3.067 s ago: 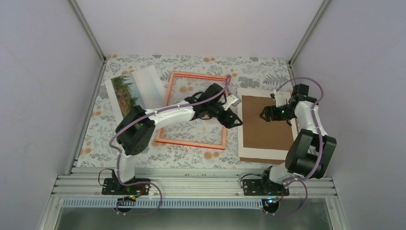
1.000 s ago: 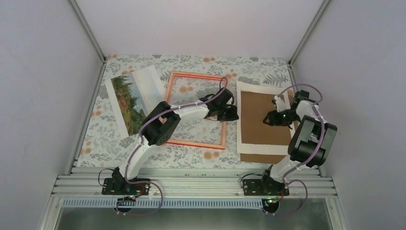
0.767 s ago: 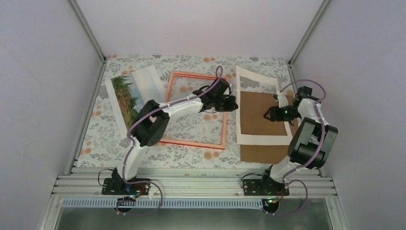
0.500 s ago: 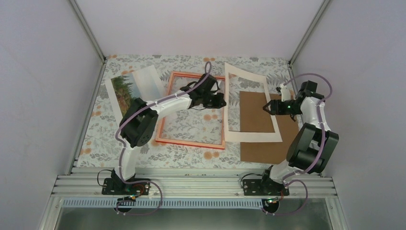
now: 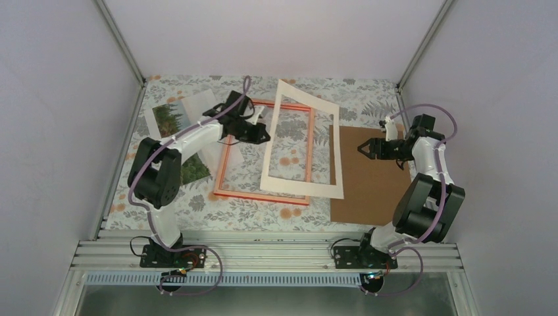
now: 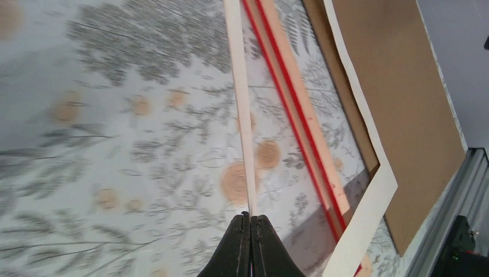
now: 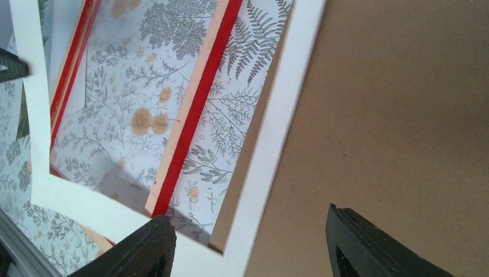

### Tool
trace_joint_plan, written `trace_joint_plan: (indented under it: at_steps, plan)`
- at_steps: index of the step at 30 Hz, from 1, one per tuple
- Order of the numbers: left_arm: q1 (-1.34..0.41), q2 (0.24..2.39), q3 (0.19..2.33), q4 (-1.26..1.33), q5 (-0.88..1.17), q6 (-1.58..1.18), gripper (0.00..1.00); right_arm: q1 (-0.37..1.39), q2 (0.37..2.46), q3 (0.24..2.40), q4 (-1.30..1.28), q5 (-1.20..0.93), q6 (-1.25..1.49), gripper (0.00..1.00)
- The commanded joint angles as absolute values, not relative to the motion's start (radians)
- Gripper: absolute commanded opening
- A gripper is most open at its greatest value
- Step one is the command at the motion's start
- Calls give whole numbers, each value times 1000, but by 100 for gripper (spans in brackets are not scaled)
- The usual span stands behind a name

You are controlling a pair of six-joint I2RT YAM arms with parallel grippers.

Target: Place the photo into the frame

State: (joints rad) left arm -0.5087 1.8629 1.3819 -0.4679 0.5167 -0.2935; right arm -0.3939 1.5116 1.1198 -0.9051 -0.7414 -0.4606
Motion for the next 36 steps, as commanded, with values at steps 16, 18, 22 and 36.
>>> trace_joint_plan:
  at_steps: [16, 18, 22, 36]
  plan:
    - [-187, 1845, 1364, -739, 570, 115, 2, -351, 1468, 1079, -823, -799, -356, 65]
    - [-165, 1850, 1373, -741, 561, 122, 2, -346, 1475, 1077, -818, -807, -347, 65]
    - [-128, 1869, 1389, -754, 545, 141, 2, -327, 1496, 1084, -800, -803, -332, 65]
    - [-104, 1952, 1454, -780, 576, 180, 2, -301, 1529, 1109, -811, -779, -349, 64]
